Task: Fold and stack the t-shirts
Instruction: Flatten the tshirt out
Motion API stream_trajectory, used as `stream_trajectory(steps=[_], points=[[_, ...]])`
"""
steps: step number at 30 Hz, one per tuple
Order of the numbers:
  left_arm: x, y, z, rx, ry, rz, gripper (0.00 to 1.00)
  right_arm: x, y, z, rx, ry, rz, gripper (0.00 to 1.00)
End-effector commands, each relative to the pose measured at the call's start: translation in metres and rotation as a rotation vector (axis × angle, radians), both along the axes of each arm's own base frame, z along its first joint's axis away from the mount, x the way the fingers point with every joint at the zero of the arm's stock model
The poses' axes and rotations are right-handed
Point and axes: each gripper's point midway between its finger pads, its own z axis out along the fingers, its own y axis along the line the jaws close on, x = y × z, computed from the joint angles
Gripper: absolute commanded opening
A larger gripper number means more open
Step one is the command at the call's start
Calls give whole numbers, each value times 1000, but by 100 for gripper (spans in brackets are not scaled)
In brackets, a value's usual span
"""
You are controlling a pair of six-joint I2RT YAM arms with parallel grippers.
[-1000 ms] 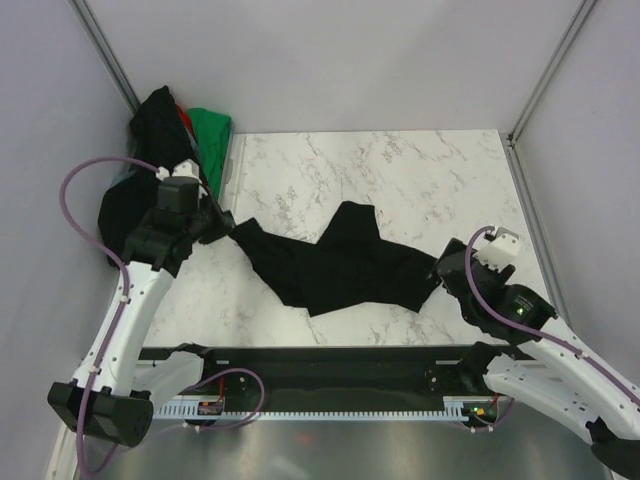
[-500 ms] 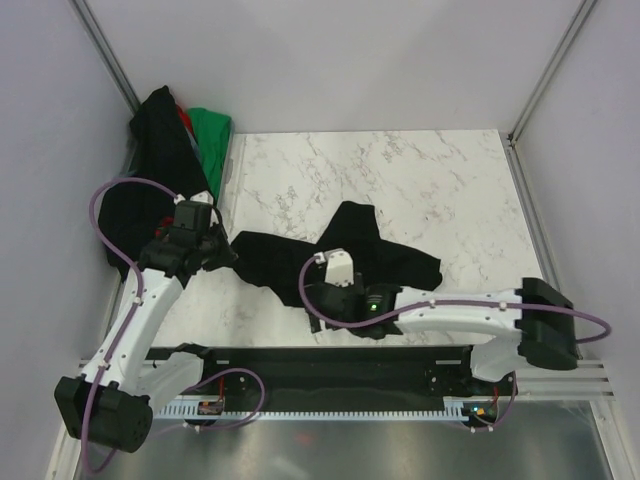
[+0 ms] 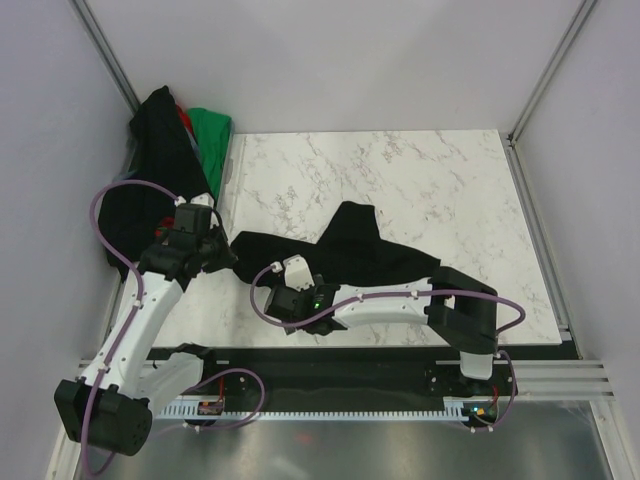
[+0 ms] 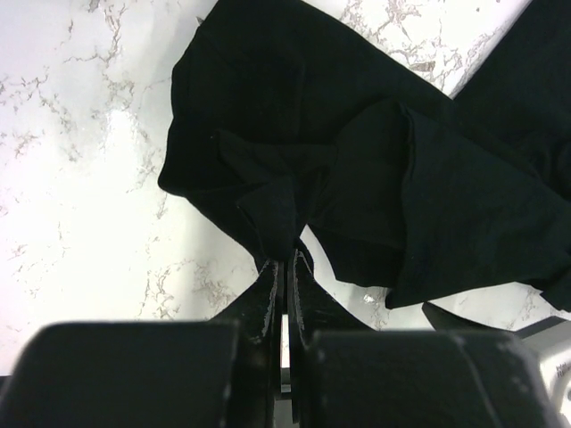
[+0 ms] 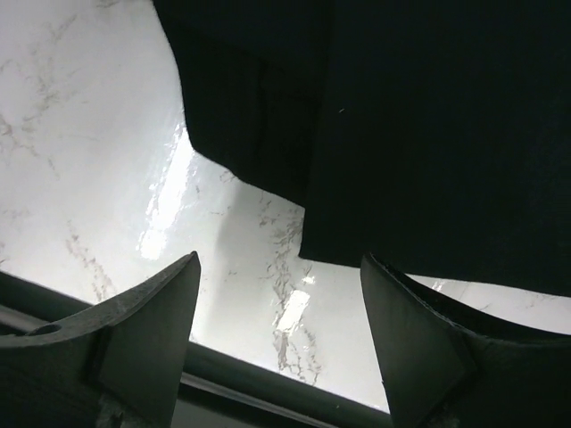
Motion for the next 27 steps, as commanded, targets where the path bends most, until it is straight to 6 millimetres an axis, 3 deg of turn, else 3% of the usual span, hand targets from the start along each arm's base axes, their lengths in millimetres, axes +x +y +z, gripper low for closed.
stream_trajectory(steps=[1,6,11,14,18,21,22,25,27], points=[[4,1,8,16,-57,-29,4,21,-6,5,-51,-66,-29,80],[4,1,8,16,-58,-26,4,27,-22,-15,-128,-64,-59,71],[5,1,8,14,-59,-24,4,27,-26,-31,-155,-57,-49,60],[5,1,7,15,-57,-19,4,29,-29,-35,-169,-55,-46,47],[5,2,7,18,-59,-16,4,27,-37,-30,-156,-41,-50,19],[6,3,9,17,-62,-11,2,22,-46,-9,-112,-39,-58,0],[5,3,12,15,-74,-11,2,20,-48,-1,-98,-39,-57,0],[7,3,27,10,-113,-7,2,18,-59,45,-2,-59,-58,0],[9,0,55,-15,-169,-15,2,24,-73,95,88,-95,-81,0]])
